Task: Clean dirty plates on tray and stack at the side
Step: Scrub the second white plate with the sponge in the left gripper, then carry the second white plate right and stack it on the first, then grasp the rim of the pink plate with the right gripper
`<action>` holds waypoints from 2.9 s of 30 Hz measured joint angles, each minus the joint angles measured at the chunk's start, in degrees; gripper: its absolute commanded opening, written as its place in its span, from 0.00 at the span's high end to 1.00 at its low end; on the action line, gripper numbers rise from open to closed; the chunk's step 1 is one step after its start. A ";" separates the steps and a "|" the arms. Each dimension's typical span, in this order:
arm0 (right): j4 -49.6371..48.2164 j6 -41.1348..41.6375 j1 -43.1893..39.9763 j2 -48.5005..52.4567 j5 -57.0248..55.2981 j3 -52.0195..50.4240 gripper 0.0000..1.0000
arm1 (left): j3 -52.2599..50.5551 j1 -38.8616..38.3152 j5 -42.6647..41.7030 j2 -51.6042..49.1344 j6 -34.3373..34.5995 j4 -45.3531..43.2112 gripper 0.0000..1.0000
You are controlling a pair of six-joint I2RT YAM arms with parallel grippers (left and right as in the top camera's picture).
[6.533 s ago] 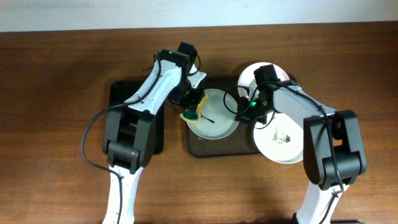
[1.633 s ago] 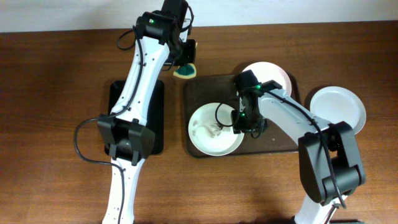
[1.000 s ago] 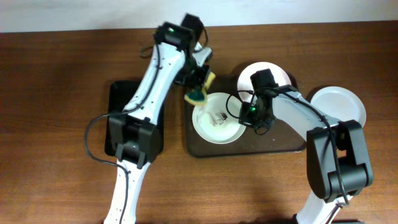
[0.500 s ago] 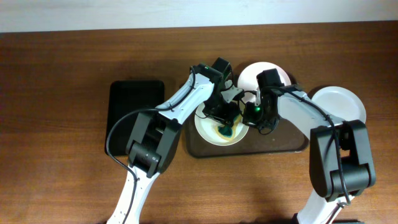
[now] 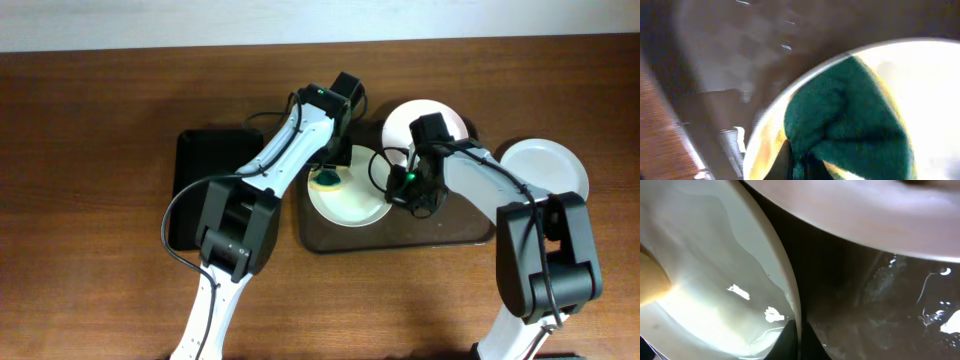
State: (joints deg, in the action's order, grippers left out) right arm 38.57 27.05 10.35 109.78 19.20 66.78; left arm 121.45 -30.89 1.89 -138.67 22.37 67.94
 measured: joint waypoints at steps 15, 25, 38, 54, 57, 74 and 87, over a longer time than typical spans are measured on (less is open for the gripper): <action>3.04 -2.82 -0.48 -0.87 -0.20 -0.31 0.96 | 28.55 15.26 -14.49 -1.81 -17.03 4.17 1.00; 7.04 -4.15 22.25 -17.79 -51.93 -0.20 0.96 | 29.42 20.04 -13.64 -1.81 -17.03 8.11 1.00; 9.49 0.07 38.73 -17.97 -91.95 -0.15 0.96 | 29.42 20.04 -13.64 -1.81 -17.03 8.17 1.00; 6.62 -2.62 -54.07 -18.64 -17.97 0.28 0.96 | 29.42 18.95 -13.64 -1.81 -17.03 9.20 1.00; 3.21 -2.93 -55.67 -12.04 -19.04 0.28 0.78 | 29.42 18.95 -13.62 -1.81 -17.03 9.18 1.00; -3.39 -4.79 -18.18 3.56 -16.06 8.87 0.80 | 29.42 18.95 -13.62 -1.81 -17.03 9.01 1.00; 11.43 -21.49 -13.03 -1.27 -11.23 9.35 0.38 | 29.42 18.95 -13.62 -1.81 -17.03 9.07 1.00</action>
State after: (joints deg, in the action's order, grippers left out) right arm 50.00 5.56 -2.68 108.51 7.97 76.14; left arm 150.87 -11.94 -11.73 -140.49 5.34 77.01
